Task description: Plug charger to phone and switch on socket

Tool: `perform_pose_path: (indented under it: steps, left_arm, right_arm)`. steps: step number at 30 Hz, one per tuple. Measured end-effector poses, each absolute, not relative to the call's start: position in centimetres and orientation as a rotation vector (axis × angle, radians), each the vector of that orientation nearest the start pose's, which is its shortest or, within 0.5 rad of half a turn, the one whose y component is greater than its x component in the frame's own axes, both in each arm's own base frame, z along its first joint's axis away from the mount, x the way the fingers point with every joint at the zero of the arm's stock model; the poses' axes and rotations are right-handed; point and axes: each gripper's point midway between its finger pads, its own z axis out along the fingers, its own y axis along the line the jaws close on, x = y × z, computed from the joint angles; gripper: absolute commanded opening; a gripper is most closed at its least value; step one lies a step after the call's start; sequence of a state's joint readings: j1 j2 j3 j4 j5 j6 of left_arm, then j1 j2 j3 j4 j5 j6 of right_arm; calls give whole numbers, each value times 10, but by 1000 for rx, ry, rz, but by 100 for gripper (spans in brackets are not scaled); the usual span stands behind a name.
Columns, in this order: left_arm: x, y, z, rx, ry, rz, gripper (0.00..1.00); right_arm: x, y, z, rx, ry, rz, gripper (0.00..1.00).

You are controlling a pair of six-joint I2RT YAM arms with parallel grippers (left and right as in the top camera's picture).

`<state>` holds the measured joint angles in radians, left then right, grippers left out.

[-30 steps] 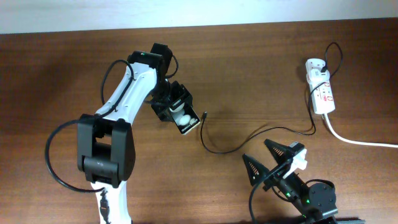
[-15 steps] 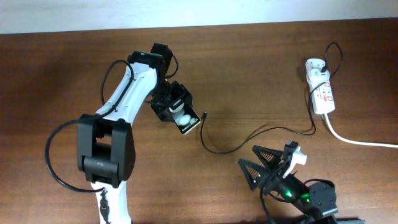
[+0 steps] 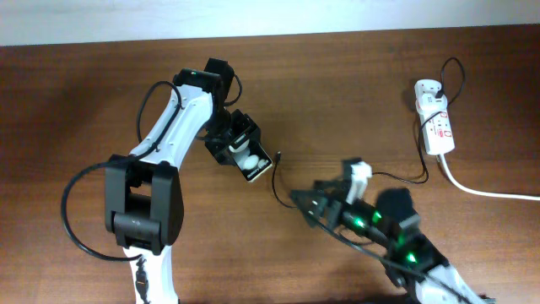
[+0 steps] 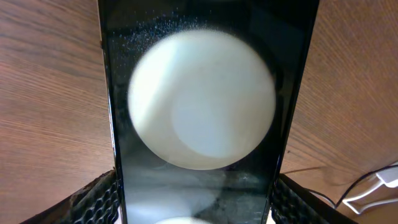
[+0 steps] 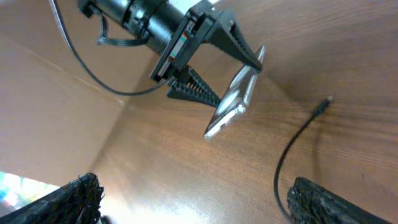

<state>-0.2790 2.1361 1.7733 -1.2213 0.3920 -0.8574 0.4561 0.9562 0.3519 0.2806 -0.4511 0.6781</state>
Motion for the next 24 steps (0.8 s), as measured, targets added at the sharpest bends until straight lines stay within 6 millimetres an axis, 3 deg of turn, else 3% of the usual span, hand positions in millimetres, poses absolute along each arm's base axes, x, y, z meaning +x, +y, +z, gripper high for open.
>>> perform_pose_path:
  steps: [2, 5, 9, 13, 24]
  left_arm:
    - [375, -175, 73, -951, 3180, -541, 0]
    - [375, -176, 73, -957, 3178, -541, 0]
    - [375, -176, 73, -983, 3173, -539, 0]
    - [375, -176, 73, -1012, 3168, -536, 0]
    - [376, -176, 73, -1166, 3129, -524, 0]
  right_arm:
    - [262, 216, 167, -119, 2064, 1152, 99]
    - [292, 244, 150, -124, 2175, 1091, 99]
    - [297, 248, 137, -117, 2210, 1076, 99]
    - [298, 248, 137, -117, 2209, 1077, 100]
    - [320, 264, 92, 116, 2277, 1034, 84]
